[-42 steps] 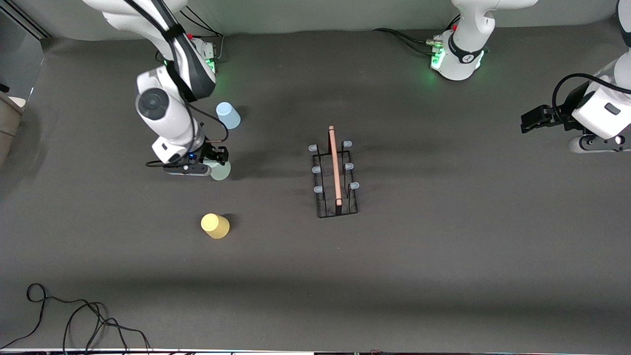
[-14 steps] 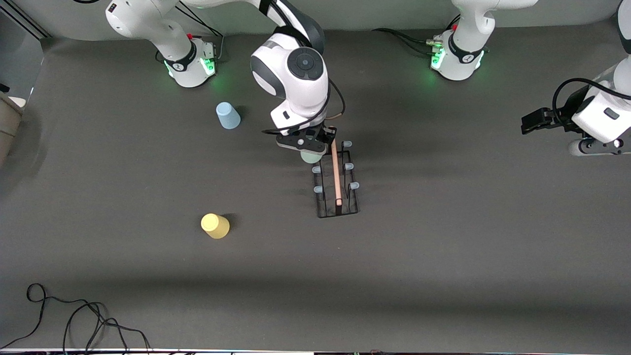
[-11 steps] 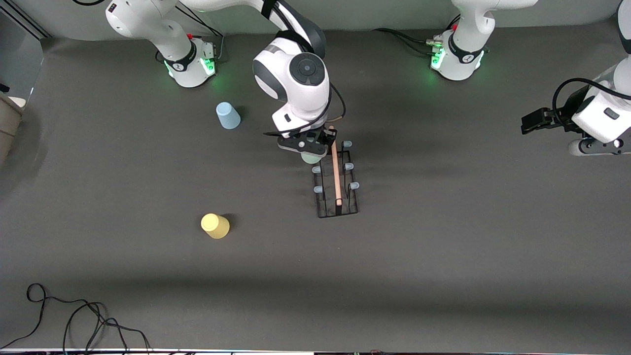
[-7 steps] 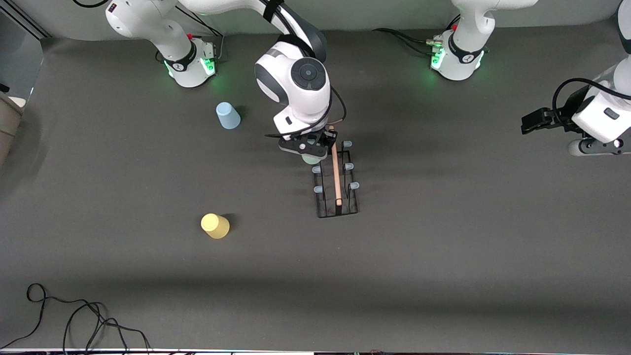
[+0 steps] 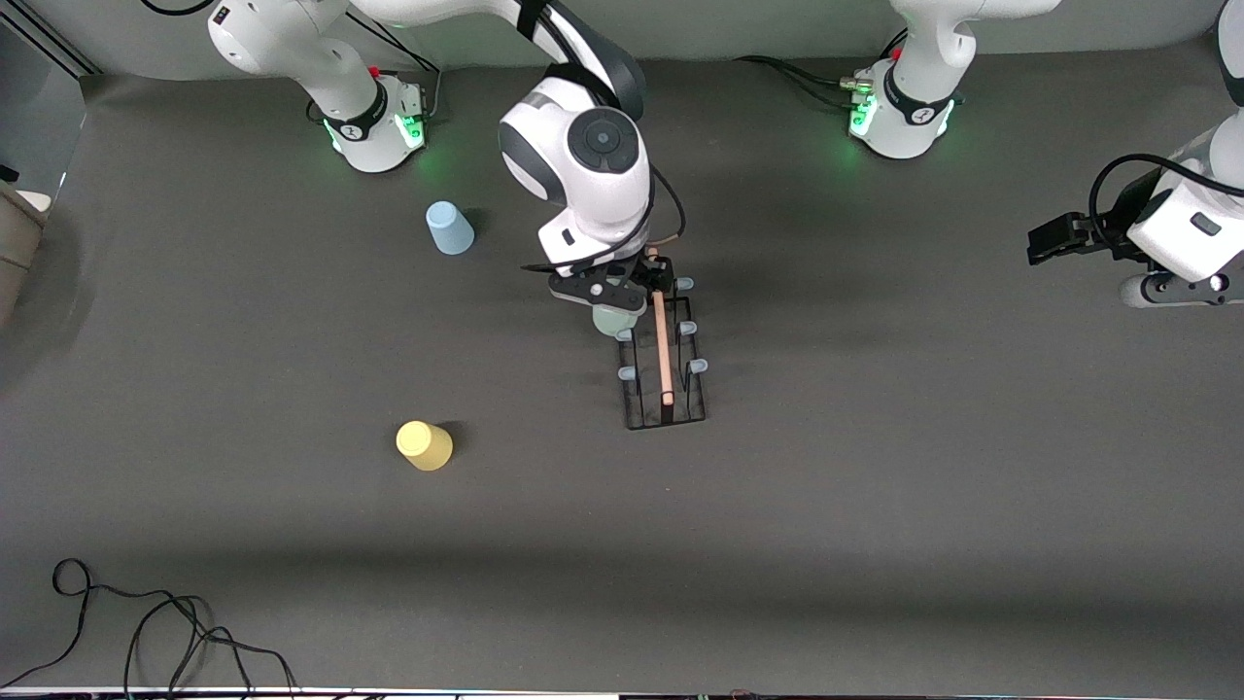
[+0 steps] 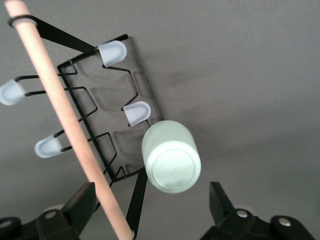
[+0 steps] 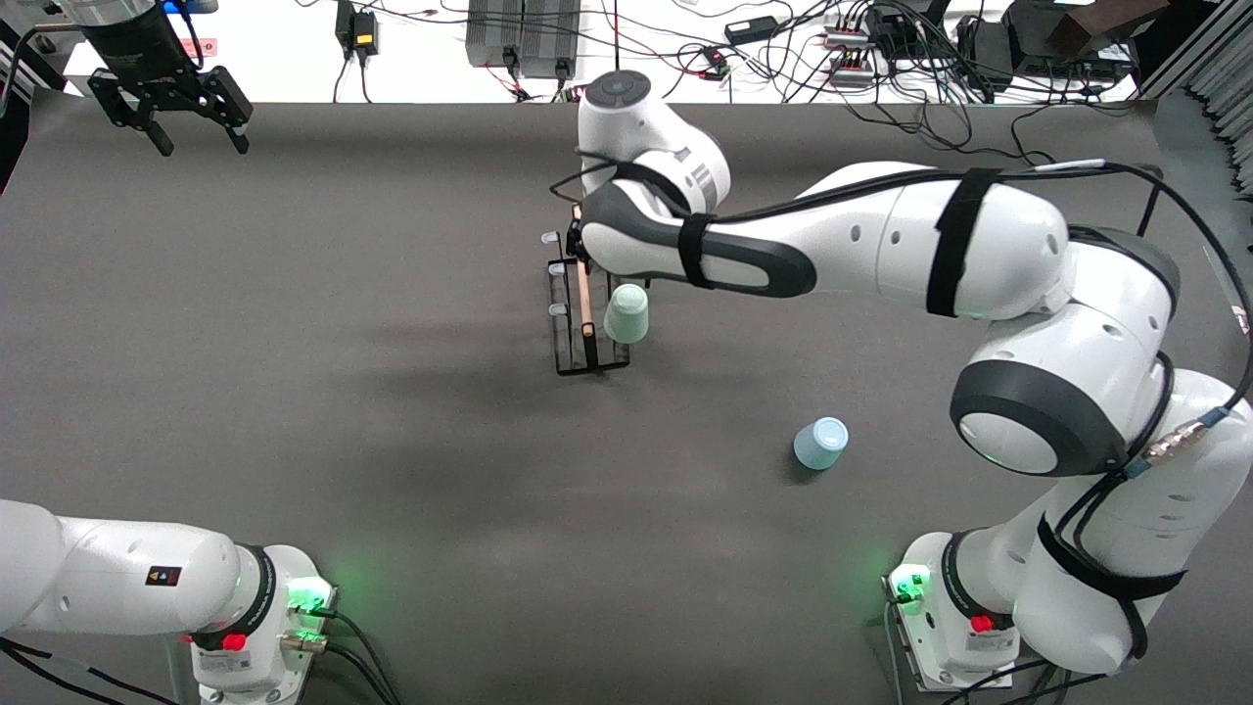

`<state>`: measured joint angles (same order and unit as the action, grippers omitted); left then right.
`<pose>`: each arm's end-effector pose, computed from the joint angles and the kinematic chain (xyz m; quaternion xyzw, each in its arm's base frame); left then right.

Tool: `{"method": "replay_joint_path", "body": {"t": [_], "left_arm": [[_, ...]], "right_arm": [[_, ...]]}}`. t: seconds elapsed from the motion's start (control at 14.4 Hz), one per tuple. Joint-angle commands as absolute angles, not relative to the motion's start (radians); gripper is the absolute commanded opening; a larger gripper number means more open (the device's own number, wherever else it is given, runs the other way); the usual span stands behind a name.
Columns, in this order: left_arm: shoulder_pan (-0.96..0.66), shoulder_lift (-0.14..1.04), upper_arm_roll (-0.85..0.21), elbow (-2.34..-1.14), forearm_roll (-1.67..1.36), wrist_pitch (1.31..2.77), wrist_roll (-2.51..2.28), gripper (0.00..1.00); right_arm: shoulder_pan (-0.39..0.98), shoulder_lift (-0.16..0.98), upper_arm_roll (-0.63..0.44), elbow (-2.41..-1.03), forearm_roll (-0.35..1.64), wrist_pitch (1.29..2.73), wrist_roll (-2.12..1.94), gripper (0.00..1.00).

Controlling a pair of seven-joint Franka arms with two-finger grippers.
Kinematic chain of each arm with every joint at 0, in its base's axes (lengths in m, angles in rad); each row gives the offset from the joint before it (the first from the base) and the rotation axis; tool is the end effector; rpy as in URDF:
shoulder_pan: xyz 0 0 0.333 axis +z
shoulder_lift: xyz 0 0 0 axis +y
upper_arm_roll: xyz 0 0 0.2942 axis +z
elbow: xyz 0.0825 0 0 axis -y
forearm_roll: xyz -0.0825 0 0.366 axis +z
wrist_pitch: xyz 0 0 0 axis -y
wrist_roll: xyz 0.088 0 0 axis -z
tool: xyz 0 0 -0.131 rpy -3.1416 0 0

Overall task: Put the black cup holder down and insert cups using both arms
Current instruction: 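Lower the green cup onto a rack peg and open the right gripper, then move the right gripper to the yellow cup and grasp it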

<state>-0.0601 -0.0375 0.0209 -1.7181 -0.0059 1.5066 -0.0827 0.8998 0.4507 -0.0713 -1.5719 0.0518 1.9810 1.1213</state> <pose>0.5078 -0.0206 0.5277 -0.9960 -0.0217 0.0869 0.0020 0.4326 0.4854 0.3424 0.9879 -0.1533 -0.0179 0.0122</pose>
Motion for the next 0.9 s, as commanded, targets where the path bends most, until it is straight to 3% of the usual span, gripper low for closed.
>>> {"method": "replay_joint_path", "body": {"t": [0.0,0.21,0.49,0.84], "left_arm": [[-0.063,-0.046,0.026,-1.724,-0.009,1.513,-0.067,1.0],[-0.063,-0.046,0.026,-1.724,-0.009,1.513,-0.067,1.0],[-0.063,-0.046,0.026,-1.724,-0.009,1.513,-0.067,1.0],[-0.063,-0.048,0.026,-1.724,-0.009,1.513,-0.067,1.0]], "right_arm": [[0.89,0.419,-0.084,-1.479,0.066,1.826,1.102,1.0],[0.835,0.365,-0.155,-1.485,0.063,1.766,0.933,1.0],[0.825,0.311,-0.346,-1.546,0.063,1.767,0.674,1.0],[0.825,0.27,-0.541,-1.79,0.069,2.013,0.387,1.0]]}}
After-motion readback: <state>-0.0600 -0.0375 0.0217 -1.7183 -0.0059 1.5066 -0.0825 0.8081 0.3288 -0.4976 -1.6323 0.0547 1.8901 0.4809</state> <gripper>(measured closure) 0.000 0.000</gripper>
